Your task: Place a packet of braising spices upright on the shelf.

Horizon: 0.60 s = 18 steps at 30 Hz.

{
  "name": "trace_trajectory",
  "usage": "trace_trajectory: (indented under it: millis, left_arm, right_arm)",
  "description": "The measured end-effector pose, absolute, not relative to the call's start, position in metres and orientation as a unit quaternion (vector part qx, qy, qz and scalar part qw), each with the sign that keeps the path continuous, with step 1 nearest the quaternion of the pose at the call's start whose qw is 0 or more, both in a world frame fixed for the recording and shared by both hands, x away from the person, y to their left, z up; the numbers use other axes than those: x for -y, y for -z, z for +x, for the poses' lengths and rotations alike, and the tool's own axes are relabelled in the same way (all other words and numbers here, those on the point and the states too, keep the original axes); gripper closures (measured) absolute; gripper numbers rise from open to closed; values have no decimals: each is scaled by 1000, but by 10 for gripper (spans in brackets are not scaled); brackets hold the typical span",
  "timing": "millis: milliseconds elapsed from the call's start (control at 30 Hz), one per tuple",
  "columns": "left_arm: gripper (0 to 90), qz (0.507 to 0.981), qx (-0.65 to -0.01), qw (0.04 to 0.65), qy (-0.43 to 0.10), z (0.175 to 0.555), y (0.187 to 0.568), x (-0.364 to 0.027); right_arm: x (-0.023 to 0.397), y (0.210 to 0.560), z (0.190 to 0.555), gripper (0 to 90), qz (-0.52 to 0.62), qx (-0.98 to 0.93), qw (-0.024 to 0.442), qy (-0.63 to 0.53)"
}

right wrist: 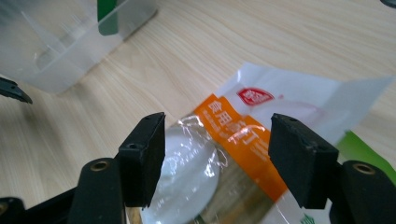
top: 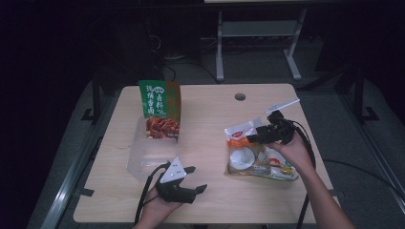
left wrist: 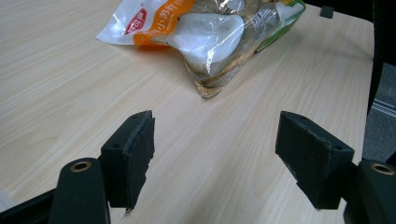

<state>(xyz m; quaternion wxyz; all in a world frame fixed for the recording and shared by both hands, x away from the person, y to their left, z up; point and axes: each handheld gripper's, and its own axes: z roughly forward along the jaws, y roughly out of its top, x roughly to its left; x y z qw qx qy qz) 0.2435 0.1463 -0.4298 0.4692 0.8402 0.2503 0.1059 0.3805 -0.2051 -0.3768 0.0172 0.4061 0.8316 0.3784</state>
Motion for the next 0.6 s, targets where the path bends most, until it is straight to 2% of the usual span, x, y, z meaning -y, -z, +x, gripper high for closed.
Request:
trace_trajectory:
  millis: [600]
  left_arm:
    - [279, 840, -251, 469, -104, 243, 431, -145]
  right_arm:
    - [233, 392, 373, 356, 433, -824, 16, -364]
